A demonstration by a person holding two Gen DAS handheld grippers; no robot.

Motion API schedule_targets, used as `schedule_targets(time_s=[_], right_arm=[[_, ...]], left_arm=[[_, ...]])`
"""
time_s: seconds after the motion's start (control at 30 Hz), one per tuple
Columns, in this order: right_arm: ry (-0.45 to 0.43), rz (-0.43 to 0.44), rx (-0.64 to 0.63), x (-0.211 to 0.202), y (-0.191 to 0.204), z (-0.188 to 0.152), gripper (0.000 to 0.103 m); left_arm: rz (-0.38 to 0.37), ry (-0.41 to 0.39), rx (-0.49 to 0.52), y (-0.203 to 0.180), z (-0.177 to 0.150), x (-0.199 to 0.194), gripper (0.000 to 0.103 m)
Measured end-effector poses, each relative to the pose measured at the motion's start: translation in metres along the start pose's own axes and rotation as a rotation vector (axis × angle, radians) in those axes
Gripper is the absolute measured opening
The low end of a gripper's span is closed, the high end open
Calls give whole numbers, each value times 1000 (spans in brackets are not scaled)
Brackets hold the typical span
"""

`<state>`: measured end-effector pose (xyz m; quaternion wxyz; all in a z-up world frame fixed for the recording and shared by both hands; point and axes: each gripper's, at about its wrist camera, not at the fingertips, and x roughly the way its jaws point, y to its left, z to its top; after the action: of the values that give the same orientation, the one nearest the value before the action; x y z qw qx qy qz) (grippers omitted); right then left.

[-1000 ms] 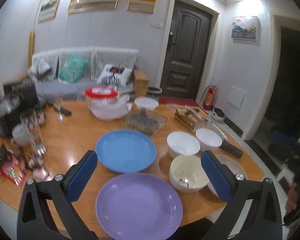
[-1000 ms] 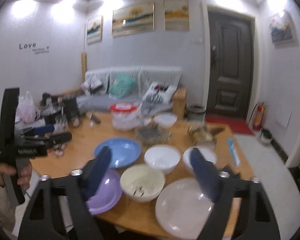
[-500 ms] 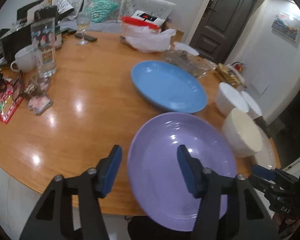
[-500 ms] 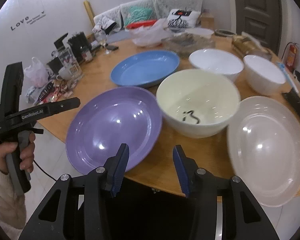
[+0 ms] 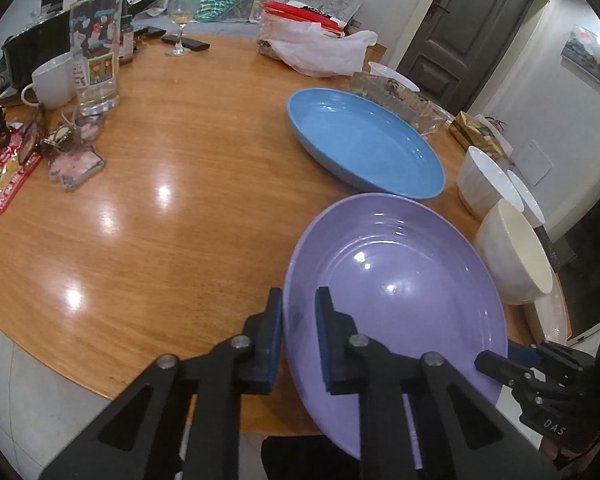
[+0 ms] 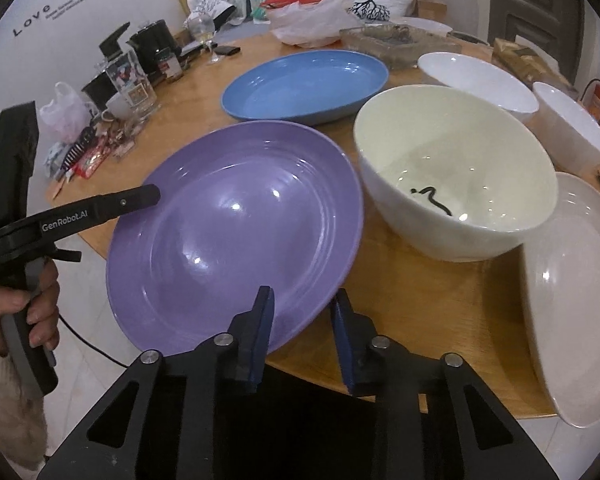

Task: Organize plates and bowls
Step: 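Close the left gripper on the purple plate rim while the right gripper grips it too, then lift the purple plate with both grippers and lower it onto the white plate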

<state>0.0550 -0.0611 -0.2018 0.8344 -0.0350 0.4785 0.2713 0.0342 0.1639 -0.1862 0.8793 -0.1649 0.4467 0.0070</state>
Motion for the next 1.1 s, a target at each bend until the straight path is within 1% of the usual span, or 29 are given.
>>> schedule_targets(time_s=[0.13, 0.27, 0.5, 0.7, 0.87, 1.1], right_arm=[[-1, -2, -6, 0, -1, 0, 23], [3, -5, -21, 0, 2, 1, 23], [-54, 9, -71, -19, 15, 9, 23], [-116, 19, -82, -42, 18, 17, 23], [-176, 14, -64, -67, 7, 16, 23], [-250, -12, -3, -99, -34, 1, 23]], left_arm=[[-4, 2, -4, 1, 0, 1, 12], [13, -4, 5, -1, 1, -2, 12], [30, -72, 14, -2, 7, -31, 12], [17, -131, 25, -10, 17, -64, 12], [-4, -164, 53, -33, 22, -84, 12], [-29, -200, 125, -95, 25, -93, 12]])
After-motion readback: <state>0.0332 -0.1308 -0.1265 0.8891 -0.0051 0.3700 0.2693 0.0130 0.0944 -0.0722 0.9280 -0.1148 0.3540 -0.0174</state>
